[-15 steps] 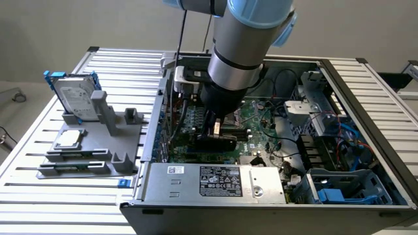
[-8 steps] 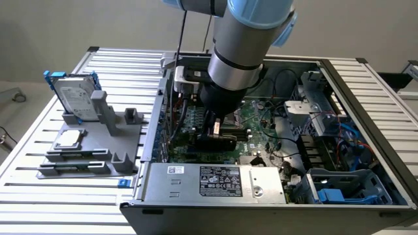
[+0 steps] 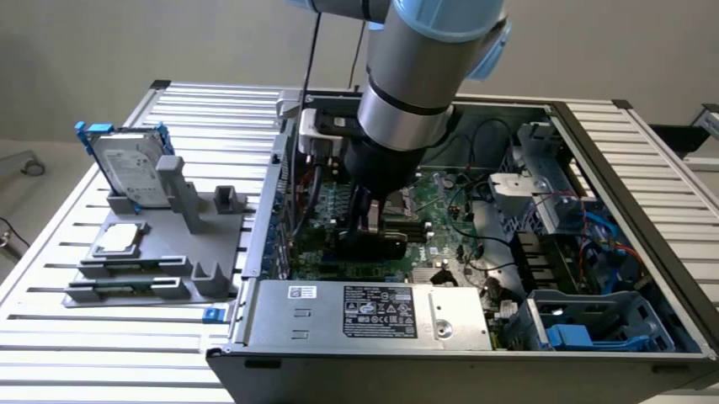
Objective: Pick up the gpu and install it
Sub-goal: 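Insert the gpu into the slot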
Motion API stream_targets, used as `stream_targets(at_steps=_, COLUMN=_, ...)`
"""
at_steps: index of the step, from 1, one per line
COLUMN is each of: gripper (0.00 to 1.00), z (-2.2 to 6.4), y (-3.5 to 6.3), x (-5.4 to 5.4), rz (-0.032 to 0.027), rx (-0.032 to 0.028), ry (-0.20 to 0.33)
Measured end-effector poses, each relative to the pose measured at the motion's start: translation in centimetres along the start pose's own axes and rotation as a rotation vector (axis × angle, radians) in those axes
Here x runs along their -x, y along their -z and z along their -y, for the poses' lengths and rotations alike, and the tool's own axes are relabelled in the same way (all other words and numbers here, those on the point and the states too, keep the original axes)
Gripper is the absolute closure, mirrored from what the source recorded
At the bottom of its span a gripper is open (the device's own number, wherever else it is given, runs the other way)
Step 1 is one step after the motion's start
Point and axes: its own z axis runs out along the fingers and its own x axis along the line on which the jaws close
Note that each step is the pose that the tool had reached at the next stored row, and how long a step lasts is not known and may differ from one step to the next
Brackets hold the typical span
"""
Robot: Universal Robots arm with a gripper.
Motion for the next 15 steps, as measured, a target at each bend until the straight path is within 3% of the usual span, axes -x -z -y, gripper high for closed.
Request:
stream_targets(at_steps=2, gripper=0.48, z=-0.09, y=0.43, x=0.0, rz=-0.0003, rx=0.0001, ry=0.000)
stream_targets(at_steps=3, gripper=0.42, z=-0.14, y=0.70, x=0.0, rz=0.0000, rx=0.0000, ry=0.000)
stream_targets(at_steps=11, gripper=0.42, z=-0.63, y=3.19, x=0.3, rz=-0.0001, rx=0.0000, ry=0.000)
stream_targets(at_steps=15, gripper=0.57, z=-0.78, y=3.94, x=0.4, rz=-0.0001, rx=0.0001, ry=0.000)
